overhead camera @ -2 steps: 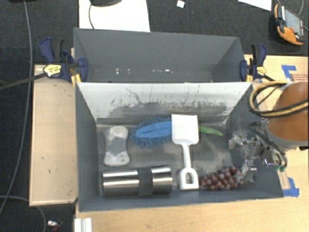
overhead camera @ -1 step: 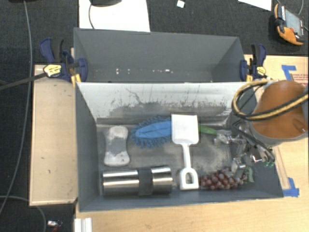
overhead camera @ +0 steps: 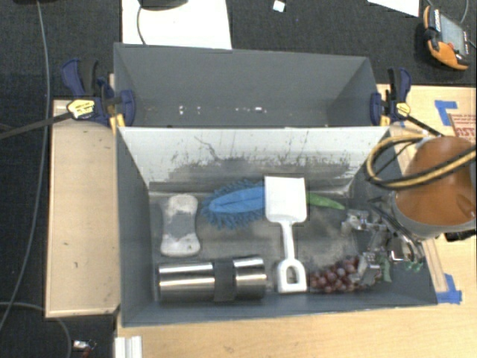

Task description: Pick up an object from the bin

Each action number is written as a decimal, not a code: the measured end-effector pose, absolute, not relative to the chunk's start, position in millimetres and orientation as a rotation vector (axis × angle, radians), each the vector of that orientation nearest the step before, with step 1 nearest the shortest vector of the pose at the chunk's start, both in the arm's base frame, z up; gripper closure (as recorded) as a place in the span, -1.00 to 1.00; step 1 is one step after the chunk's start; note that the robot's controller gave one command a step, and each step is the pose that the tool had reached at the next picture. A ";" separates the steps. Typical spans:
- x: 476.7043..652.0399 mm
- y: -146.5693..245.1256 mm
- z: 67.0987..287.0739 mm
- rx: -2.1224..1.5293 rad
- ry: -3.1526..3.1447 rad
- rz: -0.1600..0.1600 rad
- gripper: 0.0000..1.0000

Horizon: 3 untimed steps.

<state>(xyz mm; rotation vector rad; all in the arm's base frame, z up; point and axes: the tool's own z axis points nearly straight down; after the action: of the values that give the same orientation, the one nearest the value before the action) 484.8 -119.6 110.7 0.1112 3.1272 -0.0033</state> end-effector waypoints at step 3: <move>494.6 -121.5 109.1 -0.165 3.125 -0.009 -1.00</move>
Offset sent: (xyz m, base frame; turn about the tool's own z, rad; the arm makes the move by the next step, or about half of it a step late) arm -0.0025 0.0442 0.0433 -0.3786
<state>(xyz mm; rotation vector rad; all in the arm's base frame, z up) 494.6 -121.5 109.1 -0.1648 3.1251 -0.0092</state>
